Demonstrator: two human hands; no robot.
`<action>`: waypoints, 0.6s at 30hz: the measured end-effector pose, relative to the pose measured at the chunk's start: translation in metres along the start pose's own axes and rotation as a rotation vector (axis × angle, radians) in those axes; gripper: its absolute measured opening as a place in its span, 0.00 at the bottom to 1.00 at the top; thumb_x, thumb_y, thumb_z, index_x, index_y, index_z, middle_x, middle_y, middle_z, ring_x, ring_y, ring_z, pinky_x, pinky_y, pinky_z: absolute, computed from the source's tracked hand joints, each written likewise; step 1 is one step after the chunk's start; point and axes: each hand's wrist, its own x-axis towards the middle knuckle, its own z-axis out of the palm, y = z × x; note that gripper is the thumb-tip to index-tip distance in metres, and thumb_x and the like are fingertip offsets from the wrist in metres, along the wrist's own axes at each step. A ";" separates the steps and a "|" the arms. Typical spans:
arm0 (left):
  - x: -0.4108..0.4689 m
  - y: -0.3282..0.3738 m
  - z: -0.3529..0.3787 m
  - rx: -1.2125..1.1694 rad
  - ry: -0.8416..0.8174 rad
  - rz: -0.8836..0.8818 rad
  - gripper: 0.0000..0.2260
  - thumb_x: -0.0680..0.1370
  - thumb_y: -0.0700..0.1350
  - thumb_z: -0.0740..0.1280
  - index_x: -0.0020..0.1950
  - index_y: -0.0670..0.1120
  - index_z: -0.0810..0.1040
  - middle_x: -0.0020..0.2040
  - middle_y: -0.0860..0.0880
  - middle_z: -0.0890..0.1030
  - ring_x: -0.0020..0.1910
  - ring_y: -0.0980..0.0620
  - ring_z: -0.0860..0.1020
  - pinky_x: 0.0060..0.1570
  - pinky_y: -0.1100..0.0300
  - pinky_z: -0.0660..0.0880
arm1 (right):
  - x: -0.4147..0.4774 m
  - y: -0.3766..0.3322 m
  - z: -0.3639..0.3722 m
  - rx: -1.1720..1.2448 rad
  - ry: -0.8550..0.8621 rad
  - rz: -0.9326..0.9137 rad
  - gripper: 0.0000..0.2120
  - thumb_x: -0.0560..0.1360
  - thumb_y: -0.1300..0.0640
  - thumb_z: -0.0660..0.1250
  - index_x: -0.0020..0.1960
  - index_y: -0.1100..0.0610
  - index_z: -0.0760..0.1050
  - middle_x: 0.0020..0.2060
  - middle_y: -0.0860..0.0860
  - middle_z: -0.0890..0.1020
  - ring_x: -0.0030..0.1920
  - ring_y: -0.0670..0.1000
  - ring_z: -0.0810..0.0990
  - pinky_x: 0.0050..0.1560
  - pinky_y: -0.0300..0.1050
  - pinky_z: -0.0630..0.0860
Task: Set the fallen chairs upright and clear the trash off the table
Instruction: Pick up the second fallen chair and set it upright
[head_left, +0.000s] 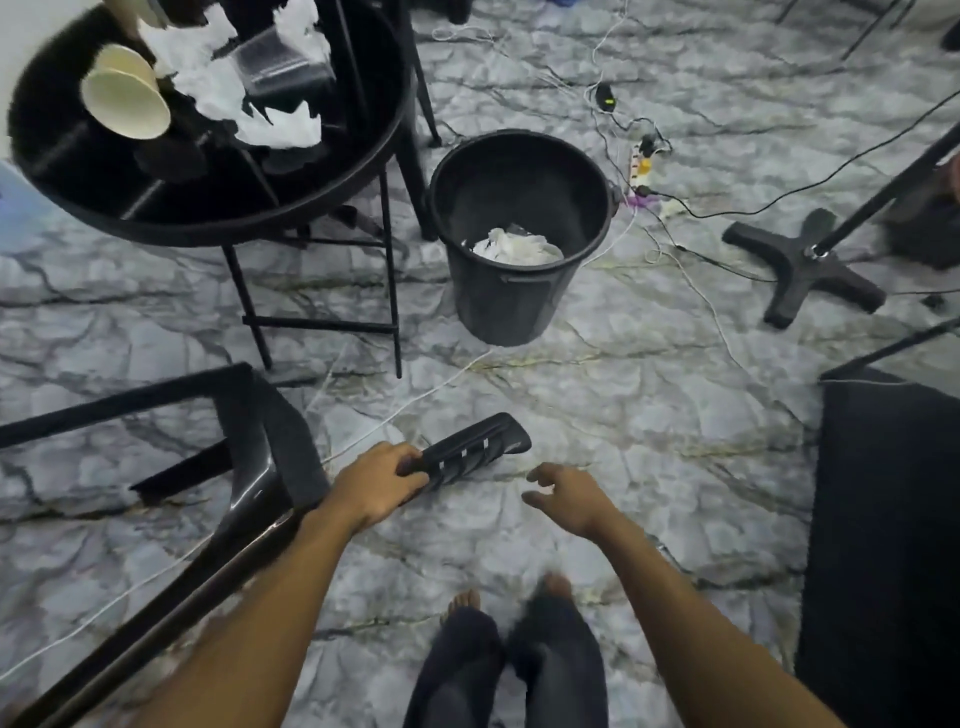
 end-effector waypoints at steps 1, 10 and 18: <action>0.019 0.006 0.004 -0.012 0.007 -0.005 0.16 0.77 0.57 0.65 0.63 0.56 0.75 0.63 0.49 0.75 0.62 0.46 0.75 0.61 0.51 0.71 | 0.018 0.004 -0.007 -0.003 0.005 -0.025 0.20 0.77 0.50 0.67 0.66 0.57 0.74 0.64 0.56 0.78 0.63 0.55 0.76 0.58 0.43 0.70; 0.174 0.023 0.067 -0.087 0.061 -0.062 0.19 0.76 0.58 0.67 0.66 0.56 0.74 0.64 0.49 0.75 0.64 0.48 0.74 0.64 0.50 0.70 | 0.197 0.069 -0.014 -0.019 0.030 -0.218 0.26 0.75 0.46 0.69 0.69 0.54 0.70 0.66 0.54 0.75 0.66 0.55 0.73 0.62 0.45 0.69; 0.244 0.018 0.109 -0.098 0.050 -0.125 0.20 0.77 0.56 0.68 0.68 0.53 0.74 0.64 0.46 0.74 0.62 0.47 0.74 0.59 0.57 0.69 | 0.279 0.107 0.007 0.004 -0.088 -0.327 0.27 0.75 0.43 0.68 0.69 0.53 0.70 0.66 0.54 0.76 0.65 0.54 0.74 0.61 0.46 0.70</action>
